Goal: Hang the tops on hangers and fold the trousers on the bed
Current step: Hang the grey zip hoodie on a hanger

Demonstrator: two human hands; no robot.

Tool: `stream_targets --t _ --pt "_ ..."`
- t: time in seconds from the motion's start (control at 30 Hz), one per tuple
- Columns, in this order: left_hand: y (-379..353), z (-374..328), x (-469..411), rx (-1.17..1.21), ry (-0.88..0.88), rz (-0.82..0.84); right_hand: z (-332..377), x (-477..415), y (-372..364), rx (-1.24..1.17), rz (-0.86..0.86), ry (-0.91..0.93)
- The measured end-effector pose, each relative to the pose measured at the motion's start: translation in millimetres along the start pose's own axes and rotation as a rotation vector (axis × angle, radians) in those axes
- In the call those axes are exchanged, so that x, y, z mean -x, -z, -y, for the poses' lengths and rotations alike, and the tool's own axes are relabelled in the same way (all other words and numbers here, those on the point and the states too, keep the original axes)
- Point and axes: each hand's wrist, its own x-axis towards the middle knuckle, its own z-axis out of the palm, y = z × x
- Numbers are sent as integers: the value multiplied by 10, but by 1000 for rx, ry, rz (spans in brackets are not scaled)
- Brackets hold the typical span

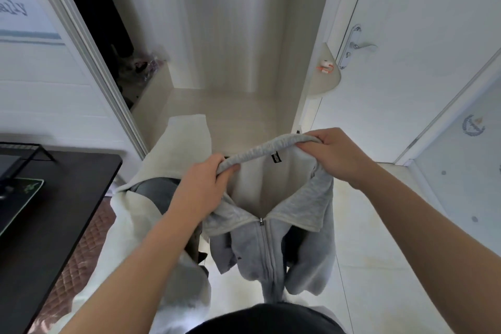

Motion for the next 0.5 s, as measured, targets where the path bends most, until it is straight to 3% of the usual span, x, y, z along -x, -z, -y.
stream_targets --t 0.27,0.5 --pt "1037 -588 -1087 -185 -119 -145 1058 -685 656 185 -189 282" --pt "2081 -1402 -2097 -47 -145 -354 2335 -1390 1336 332 -326 504"
